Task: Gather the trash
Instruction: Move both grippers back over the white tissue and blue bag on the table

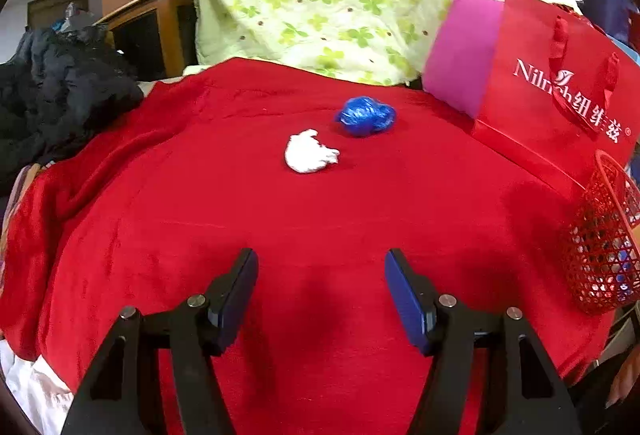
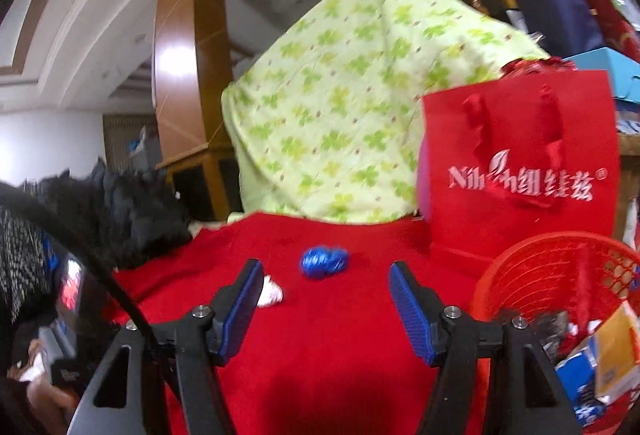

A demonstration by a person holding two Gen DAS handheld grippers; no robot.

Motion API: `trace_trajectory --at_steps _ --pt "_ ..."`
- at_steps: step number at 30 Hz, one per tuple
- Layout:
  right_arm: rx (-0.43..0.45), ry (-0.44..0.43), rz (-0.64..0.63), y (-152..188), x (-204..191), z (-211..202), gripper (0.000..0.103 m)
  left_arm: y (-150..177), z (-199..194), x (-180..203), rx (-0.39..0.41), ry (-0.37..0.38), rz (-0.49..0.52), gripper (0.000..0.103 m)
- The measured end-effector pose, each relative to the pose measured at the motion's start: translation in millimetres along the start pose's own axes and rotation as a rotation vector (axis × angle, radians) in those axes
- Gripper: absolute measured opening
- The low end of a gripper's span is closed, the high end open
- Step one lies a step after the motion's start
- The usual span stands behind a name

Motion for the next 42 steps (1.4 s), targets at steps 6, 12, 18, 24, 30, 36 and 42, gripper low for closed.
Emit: trace_trajectory --at_steps 6,12,18,24,30,36,42 --pt "-0.064 -0.008 0.000 11.1 -12.5 18.7 0.069 0.0 -4.5 -10.8 0.020 -0.010 -0.008 0.067" --pt "-0.093 -0.010 0.002 16.0 -18.6 26.8 0.069 0.2 -1.1 -18.4 0.019 -0.008 -0.025 0.067" --pt "-0.118 -0.011 0.005 19.2 -20.3 34.1 0.069 1.4 3.6 -21.2 0.007 -0.002 -0.034 0.067" --pt "-0.154 -0.014 0.023 21.8 -20.1 42.7 0.069 3.9 12.6 -19.4 -0.015 0.008 -0.030 0.067" --pt "-0.199 -0.009 0.052 25.8 -16.4 53.2 0.069 6.0 26.1 -19.1 -0.039 0.012 -0.027 0.067" --pt "-0.243 -0.002 0.069 31.6 -15.1 65.1 0.069 6.8 39.9 -22.5 -0.052 0.017 -0.037 0.067" --pt "-0.282 -0.001 0.072 39.4 -18.4 76.5 0.069 8.4 52.7 -30.0 -0.062 0.022 -0.052 0.067"
Point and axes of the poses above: each gripper's, at about its wrist camera, not at the fingertips, and z roughly the way its jaws point, x to its right, y to its underside, the point moved 3 cm from there along z, roughly the way its jaws point, and after that the axes turned 13 degrees about y, right-handed, at the moved point
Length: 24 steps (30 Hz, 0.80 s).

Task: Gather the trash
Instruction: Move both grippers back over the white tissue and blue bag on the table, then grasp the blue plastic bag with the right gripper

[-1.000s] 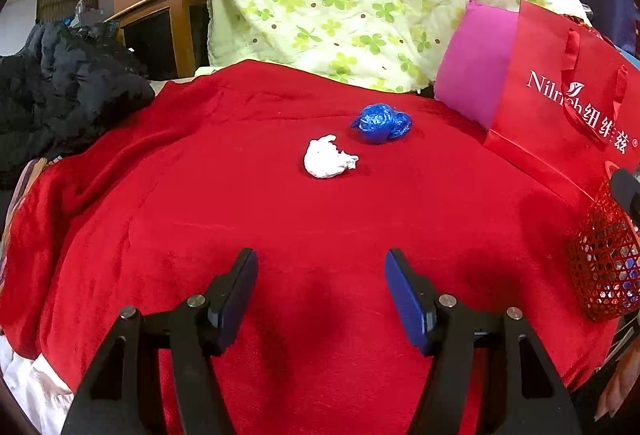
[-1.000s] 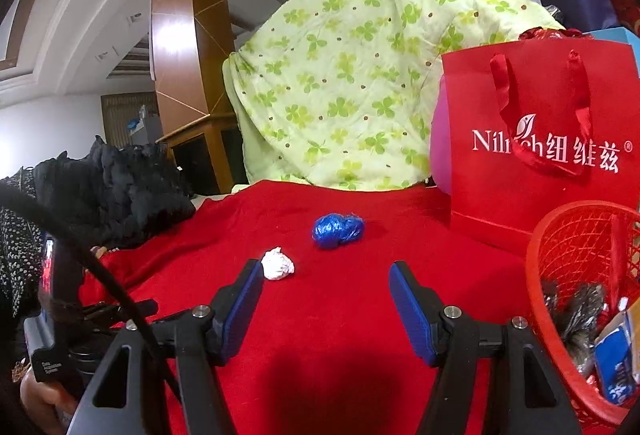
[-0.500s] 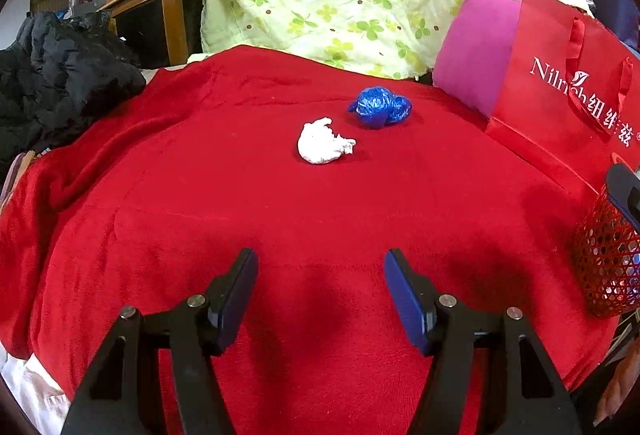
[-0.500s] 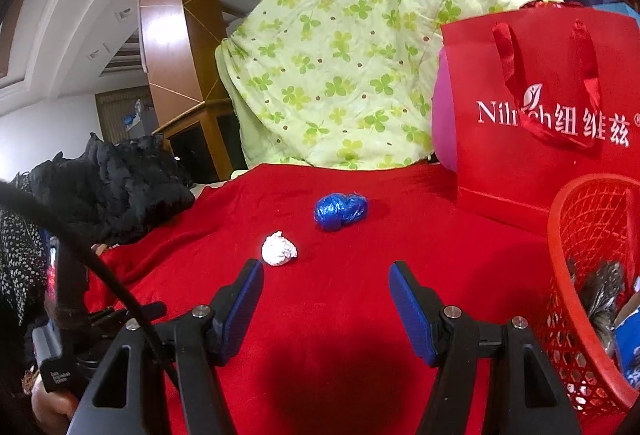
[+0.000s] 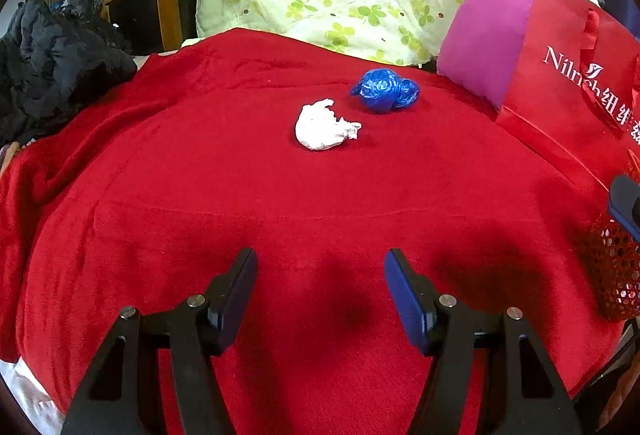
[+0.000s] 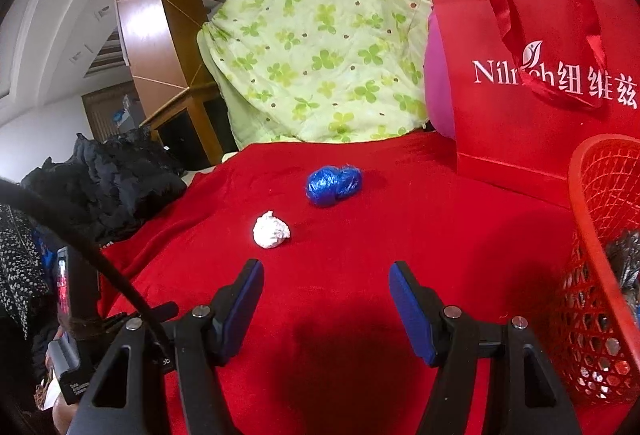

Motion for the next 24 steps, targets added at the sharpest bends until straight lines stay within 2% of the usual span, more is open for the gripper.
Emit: trace_trajectory --at_steps 14,16,20,22,24 --pt "-0.073 0.031 -0.021 4.9 -9.0 34.1 0.069 2.7 23.7 -30.8 0.011 0.009 -0.043 0.067" --pt "-0.066 0.041 -0.030 -2.0 -10.2 41.0 0.069 3.8 24.9 -40.0 0.016 0.009 -0.060 0.067" --pt "-0.087 -0.006 0.011 -26.0 -15.8 65.5 0.069 6.2 26.0 -59.6 0.021 0.004 -0.098 0.067" --pt "-0.084 -0.028 0.004 -41.9 -24.7 84.9 0.069 7.2 25.7 -67.7 0.027 0.002 -0.119 0.067" --pt "-0.121 -0.066 0.014 -55.2 -33.9 112.7 0.069 7.7 26.6 -72.3 0.029 0.003 -0.130 0.067"
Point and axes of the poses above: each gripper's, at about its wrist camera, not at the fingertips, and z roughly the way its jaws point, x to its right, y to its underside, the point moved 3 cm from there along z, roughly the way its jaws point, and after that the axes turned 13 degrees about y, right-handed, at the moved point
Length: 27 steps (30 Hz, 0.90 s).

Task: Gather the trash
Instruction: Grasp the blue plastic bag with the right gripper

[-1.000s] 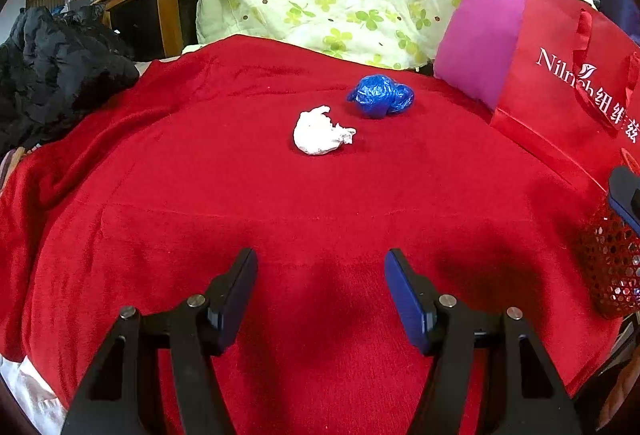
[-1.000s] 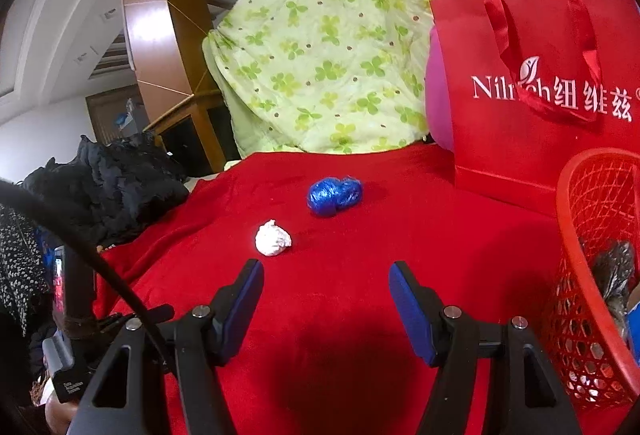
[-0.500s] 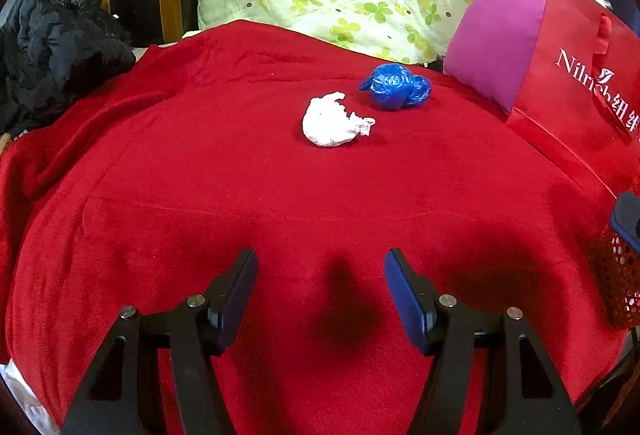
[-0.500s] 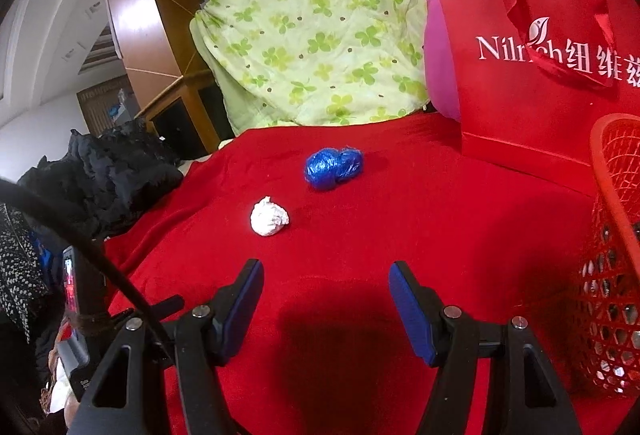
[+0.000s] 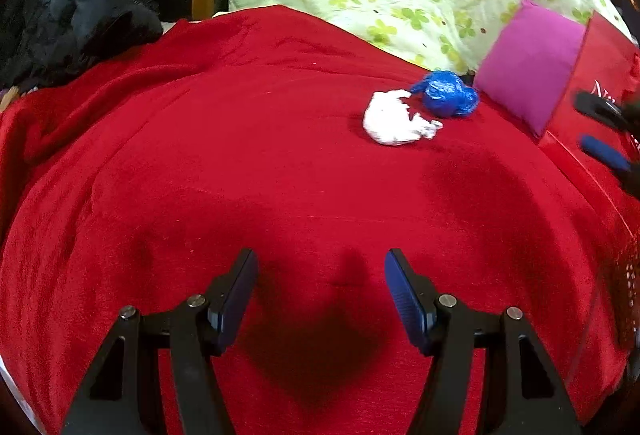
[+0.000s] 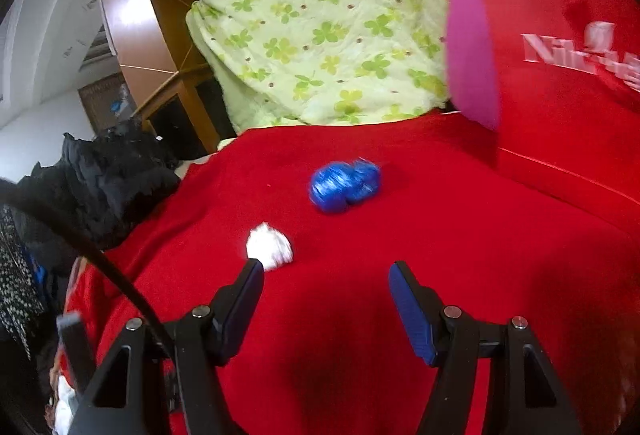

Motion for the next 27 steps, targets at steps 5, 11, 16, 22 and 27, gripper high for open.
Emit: trace_trajectory --at_steps 5,11,16,22,27 --pt "-0.125 -0.041 0.107 -42.6 -8.1 81.8 0.069 -0.3 2.2 -0.3 0.004 0.001 0.009 0.067" --pt "-0.245 -0.052 0.288 -68.9 -3.5 161.8 0.069 -2.1 2.0 -1.0 0.007 0.025 0.002 0.067" --pt "-0.333 -0.015 0.388 -71.5 -1.6 205.5 0.069 -4.2 0.7 -2.8 0.016 0.021 -0.001 0.067" --pt "-0.382 0.079 0.440 -68.8 -3.2 235.8 0.069 -4.2 1.5 -2.2 0.014 0.019 0.001 0.067" --pt "-0.351 0.132 0.365 -69.7 -12.9 240.8 0.055 -4.5 1.6 -3.1 0.017 0.009 0.007 0.067"
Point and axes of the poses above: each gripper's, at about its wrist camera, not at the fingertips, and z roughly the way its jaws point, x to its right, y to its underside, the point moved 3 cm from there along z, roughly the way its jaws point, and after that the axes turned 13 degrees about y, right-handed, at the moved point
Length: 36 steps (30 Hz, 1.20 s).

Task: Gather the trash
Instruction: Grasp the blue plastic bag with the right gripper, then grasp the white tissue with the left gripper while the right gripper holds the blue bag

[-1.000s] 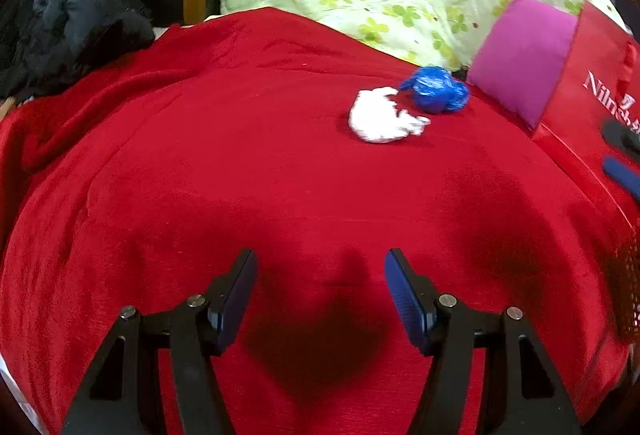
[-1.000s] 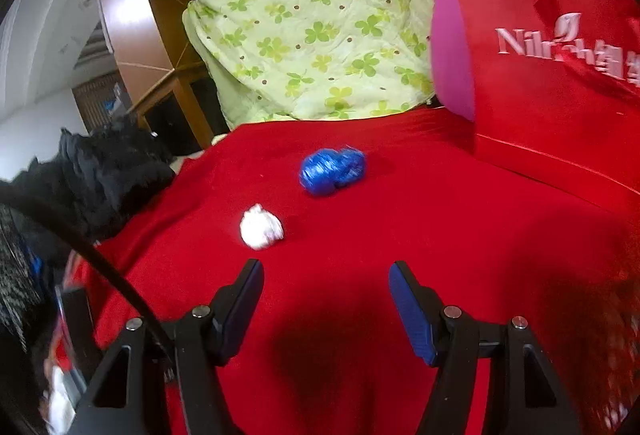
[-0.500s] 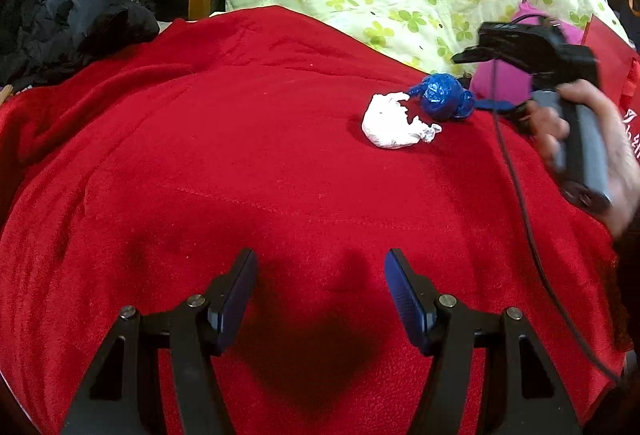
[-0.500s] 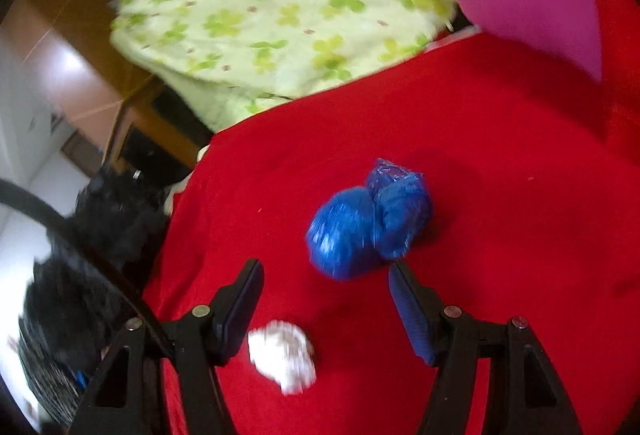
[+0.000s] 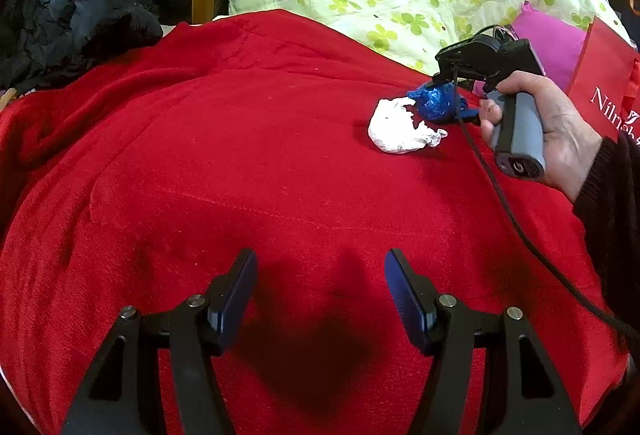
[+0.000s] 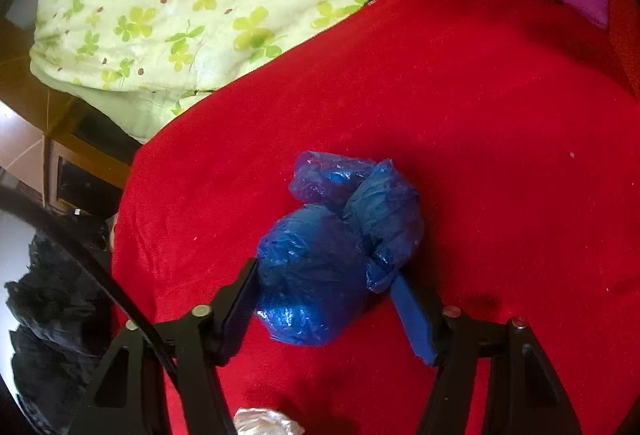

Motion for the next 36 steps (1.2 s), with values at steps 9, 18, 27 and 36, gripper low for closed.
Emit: trace_trajectory --at_steps 9,18,27,36 --pt "0.104 -0.072 -0.133 18.6 -1.3 -55.0 0.050 0.2 -3.4 3.0 0.013 -0.023 0.017 0.067" --pt "0.164 -0.080 -0.287 68.6 44.3 -138.8 0.050 1.9 -3.9 9.6 0.015 -0.049 0.045 0.067" --pt "0.157 -0.070 -0.315 122.4 95.5 -168.7 0.050 2.5 4.1 20.9 -0.018 -0.096 0.097 0.067" --pt "0.102 -0.106 -0.236 117.0 121.2 -140.8 0.050 -44.3 28.6 42.2 -0.061 -0.135 0.284 0.071"
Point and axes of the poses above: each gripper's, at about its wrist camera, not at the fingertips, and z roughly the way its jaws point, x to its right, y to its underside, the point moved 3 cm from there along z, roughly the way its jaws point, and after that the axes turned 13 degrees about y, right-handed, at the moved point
